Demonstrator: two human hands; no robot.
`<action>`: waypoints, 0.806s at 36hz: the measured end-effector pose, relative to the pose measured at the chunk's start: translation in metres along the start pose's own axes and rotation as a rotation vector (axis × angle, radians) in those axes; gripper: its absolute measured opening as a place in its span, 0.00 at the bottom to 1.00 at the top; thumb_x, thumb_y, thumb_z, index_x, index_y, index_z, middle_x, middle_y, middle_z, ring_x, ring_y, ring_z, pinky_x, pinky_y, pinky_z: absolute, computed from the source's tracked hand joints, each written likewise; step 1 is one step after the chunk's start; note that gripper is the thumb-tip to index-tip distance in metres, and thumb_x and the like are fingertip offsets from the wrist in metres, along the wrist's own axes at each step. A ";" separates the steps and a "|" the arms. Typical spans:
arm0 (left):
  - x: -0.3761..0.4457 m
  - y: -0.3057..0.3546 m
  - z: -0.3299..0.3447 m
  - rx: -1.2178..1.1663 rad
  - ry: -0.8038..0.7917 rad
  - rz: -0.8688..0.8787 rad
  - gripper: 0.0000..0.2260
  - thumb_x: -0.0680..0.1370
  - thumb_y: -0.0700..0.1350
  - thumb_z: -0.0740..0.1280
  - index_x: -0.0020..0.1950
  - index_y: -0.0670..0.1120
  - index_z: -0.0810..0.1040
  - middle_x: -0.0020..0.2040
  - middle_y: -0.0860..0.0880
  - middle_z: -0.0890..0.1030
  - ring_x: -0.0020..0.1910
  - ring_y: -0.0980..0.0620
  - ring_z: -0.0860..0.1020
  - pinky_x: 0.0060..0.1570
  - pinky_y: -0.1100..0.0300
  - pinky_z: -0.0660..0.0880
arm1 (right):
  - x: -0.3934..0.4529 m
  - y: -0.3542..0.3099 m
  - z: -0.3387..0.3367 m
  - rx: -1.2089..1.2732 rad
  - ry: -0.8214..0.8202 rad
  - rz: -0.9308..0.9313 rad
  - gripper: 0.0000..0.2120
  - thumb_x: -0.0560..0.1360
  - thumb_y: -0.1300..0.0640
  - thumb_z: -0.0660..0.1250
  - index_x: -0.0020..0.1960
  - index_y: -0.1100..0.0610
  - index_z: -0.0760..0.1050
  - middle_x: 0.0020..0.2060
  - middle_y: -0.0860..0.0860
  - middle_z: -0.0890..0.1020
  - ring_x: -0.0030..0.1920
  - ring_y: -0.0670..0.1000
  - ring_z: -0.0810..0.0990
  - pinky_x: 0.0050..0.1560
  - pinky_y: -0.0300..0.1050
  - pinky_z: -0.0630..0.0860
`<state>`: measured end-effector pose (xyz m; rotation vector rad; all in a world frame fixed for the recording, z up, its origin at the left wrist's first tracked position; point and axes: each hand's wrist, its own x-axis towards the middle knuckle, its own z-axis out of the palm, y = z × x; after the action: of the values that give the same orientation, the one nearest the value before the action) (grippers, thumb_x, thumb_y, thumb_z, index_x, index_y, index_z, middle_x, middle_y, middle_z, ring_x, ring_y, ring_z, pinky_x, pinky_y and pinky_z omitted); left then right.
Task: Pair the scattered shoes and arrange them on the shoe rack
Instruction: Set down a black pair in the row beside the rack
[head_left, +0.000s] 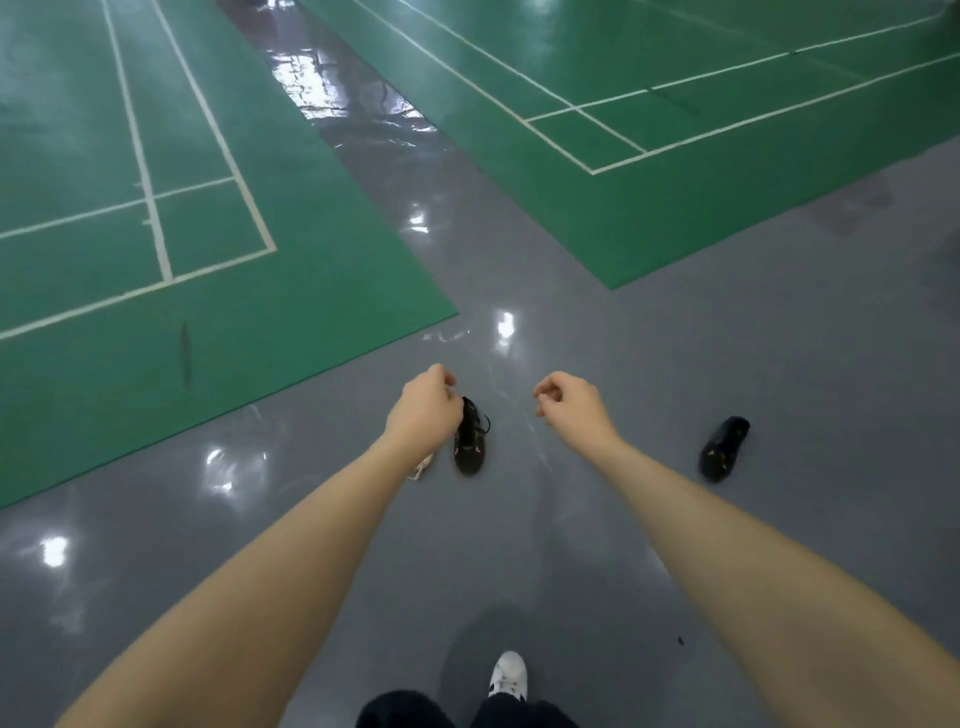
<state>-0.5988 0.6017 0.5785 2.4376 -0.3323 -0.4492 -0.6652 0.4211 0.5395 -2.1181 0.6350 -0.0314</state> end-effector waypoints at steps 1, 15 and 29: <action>0.013 0.001 -0.002 -0.003 0.005 -0.001 0.14 0.78 0.40 0.55 0.63 0.43 0.71 0.58 0.44 0.76 0.52 0.46 0.76 0.50 0.52 0.76 | 0.012 -0.003 0.000 0.003 -0.004 -0.004 0.13 0.74 0.64 0.60 0.37 0.49 0.72 0.33 0.48 0.78 0.43 0.54 0.81 0.46 0.51 0.79; 0.207 -0.024 -0.021 0.042 -0.069 0.003 0.14 0.79 0.41 0.56 0.63 0.42 0.71 0.58 0.44 0.76 0.54 0.45 0.75 0.51 0.53 0.74 | 0.189 -0.026 0.039 -0.062 -0.050 0.064 0.12 0.75 0.63 0.59 0.38 0.48 0.72 0.39 0.53 0.81 0.49 0.57 0.78 0.50 0.52 0.78; 0.390 -0.081 -0.021 0.061 -0.282 -0.044 0.13 0.79 0.43 0.56 0.62 0.43 0.72 0.55 0.45 0.77 0.47 0.48 0.76 0.47 0.54 0.75 | 0.340 -0.027 0.125 0.002 -0.082 0.271 0.08 0.75 0.62 0.60 0.41 0.51 0.73 0.40 0.53 0.81 0.44 0.54 0.78 0.47 0.50 0.76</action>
<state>-0.2255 0.5426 0.4510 2.4451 -0.4157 -0.8164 -0.3269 0.3761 0.4150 -2.0040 0.8658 0.2037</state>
